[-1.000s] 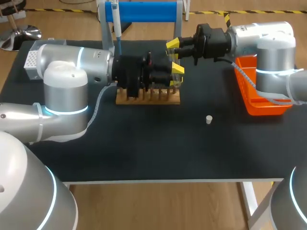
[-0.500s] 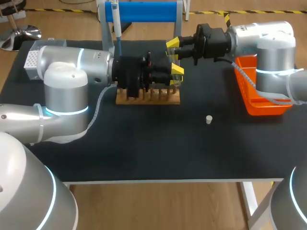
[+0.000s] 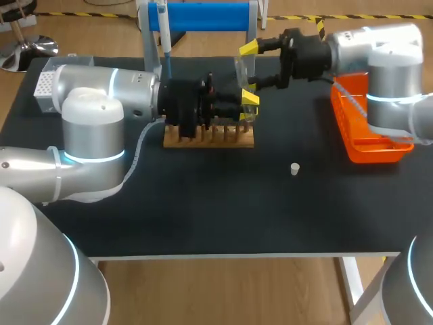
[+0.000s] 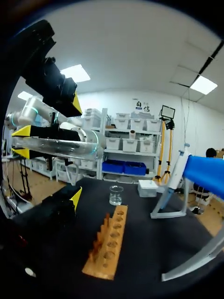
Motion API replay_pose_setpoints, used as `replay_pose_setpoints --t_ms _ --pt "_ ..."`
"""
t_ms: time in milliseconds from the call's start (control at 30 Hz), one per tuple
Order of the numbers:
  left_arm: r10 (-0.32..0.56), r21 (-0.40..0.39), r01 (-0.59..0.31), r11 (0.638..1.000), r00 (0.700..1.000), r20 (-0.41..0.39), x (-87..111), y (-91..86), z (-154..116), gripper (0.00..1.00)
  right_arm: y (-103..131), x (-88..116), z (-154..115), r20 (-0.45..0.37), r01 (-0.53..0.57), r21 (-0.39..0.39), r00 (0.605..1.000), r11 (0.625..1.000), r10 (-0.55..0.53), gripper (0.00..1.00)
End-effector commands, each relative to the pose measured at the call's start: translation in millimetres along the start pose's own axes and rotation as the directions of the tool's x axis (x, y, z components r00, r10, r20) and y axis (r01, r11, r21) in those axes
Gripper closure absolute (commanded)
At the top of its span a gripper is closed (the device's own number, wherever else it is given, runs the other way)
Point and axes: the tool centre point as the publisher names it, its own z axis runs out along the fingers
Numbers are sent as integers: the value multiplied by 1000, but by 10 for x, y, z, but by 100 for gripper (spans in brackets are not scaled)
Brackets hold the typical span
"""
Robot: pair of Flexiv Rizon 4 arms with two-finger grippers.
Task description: Invert the test tube, pick up the pipette, mount the tip to pipette, aspirate from beaker and dispense into the tube, eject the tip, return the pipette, and cap with the stopper.
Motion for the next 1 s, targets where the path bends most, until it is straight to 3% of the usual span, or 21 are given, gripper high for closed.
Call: replay_pose_setpoints --t_ms 33,367,633,767,1000 --pt "3 -1 -3 1000 1000 1 2 -1 0 100 -242 208 -310 68 73 -42 995 996 -70 0" --pt "3 -1 -3 1000 1000 1 2 -1 0 100 -433 99 -625 133 300 -17 946 954 -295 0" --pt "3 -1 -3 1000 1000 1 2 -1 0 100 -489 -140 -807 278 481 9 841 877 -464 0" --pt "3 -1 -3 1000 1000 1 2 -1 0 100 -520 -338 -849 336 520 60 793 852 -507 0" --pt "3 -1 -3 1000 1000 1 2 -1 0 100 -531 -391 -864 348 515 70 790 854 -505 0"
